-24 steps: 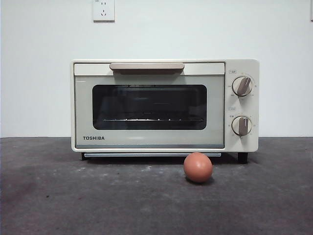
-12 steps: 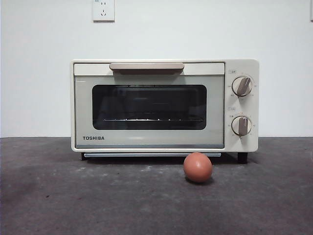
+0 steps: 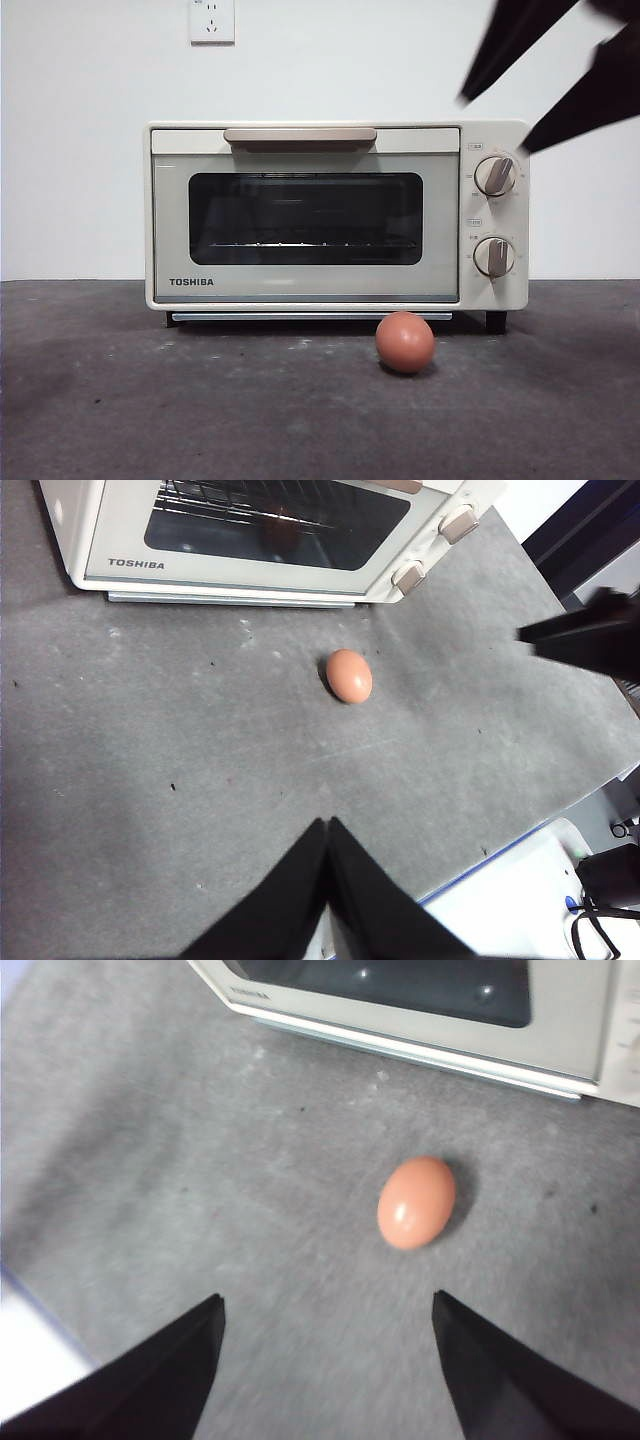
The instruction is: Eggoven
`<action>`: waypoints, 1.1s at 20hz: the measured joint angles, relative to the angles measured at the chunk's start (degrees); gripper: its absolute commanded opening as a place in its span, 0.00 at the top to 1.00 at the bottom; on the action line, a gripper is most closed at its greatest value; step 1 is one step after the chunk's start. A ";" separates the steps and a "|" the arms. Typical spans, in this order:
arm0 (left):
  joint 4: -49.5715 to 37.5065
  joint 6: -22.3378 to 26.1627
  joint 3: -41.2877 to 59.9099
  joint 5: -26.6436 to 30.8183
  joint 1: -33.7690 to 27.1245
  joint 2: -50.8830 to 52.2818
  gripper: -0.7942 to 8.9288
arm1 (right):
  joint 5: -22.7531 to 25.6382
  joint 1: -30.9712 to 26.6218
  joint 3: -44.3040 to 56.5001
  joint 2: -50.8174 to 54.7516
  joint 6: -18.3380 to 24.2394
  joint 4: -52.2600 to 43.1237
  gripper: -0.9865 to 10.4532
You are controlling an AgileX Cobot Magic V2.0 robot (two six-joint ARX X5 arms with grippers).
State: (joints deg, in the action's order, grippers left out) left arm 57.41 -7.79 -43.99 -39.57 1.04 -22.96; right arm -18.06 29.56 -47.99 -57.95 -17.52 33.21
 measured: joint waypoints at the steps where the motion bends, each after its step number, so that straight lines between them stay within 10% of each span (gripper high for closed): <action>1: 0.00 0.00 0.00 0.00 0.00 0.00 0.91 | 1.57 1.25 0.00 -1.99 -0.66 -1.38 0.62; 9: 0.00 0.00 0.00 0.00 0.00 0.00 0.91 | 13.05 6.84 -4.26 -19.80 -2.91 -6.34 0.62; 22: 0.02 0.02 0.00 0.00 0.00 0.00 0.91 | 15.28 6.93 -9.25 -37.51 -2.95 -10.49 0.62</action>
State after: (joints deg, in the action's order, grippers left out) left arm 57.43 -7.77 -43.99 -39.57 1.04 -22.96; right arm -2.79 36.49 -57.23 -95.46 -20.47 22.72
